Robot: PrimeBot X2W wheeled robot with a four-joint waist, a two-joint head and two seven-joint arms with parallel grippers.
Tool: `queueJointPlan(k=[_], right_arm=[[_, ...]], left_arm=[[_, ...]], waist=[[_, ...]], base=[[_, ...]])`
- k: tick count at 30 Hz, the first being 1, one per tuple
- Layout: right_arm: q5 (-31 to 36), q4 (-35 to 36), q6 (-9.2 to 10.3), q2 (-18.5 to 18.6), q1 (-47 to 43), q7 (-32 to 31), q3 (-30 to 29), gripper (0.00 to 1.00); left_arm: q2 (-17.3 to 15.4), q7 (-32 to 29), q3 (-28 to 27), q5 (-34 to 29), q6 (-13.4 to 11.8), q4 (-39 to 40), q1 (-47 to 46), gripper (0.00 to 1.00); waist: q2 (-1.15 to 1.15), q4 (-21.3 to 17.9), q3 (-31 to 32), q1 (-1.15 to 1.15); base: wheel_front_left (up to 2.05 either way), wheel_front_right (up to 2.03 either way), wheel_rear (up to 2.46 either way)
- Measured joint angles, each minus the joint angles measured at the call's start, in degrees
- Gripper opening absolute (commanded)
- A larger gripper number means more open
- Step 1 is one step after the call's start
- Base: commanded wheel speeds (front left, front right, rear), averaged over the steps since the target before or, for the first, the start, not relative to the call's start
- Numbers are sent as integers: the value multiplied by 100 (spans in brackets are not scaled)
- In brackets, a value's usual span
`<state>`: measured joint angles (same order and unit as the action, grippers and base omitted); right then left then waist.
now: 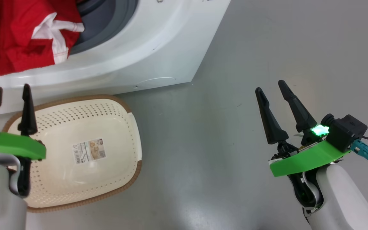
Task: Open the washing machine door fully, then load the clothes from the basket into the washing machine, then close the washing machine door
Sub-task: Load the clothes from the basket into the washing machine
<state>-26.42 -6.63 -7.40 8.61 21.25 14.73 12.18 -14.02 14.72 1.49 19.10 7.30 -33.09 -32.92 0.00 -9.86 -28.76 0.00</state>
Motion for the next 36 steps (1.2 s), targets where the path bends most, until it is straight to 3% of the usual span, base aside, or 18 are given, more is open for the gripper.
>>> queueJointPlan(k=[11,25,26,27,28,29,30,36], right_arm=[[0,18,0,-32,9,0,-22,100],[1,20,0,-80,26,0,-31,100],[1,20,0,-80,39,0,-29,100],[1,20,0,-80,58,0,-23,100],[1,19,0,-80,79,0,-16,100],[1,20,0,-80,96,0,-15,100],[1,20,0,-81,113,0,-13,100],[1,16,0,-82,115,0,-14,100]], left_arm=[[-207,-1,278,34,0,-726,-754,100],[-201,-1,732,74,0,-838,-1279,100],[-201,-1,766,74,0,-909,-1339,81],[-201,-1,789,74,0,-976,-1395,49],[-202,-1,804,75,0,-1042,-1452,37],[-205,-1,816,75,0,-1093,-1505,7],[-211,-1,831,77,0,-1150,-1561,0],[-223,-1,879,127,0,-1306,-1712,0]], waist=[[0,-118,-107,0],[0,-44,-137,0],[0,-43,-141,0],[0,-44,-145,0],[0,-46,-148,0],[0,-50,-151,0],[0,-55,-153,0],[0,-91,-138,0]], base=[[0,0,0],[0,0,0],[0,0,0],[0,0,0],[0,0,0],[0,0,0],[0,0,0],[0,0,0]])
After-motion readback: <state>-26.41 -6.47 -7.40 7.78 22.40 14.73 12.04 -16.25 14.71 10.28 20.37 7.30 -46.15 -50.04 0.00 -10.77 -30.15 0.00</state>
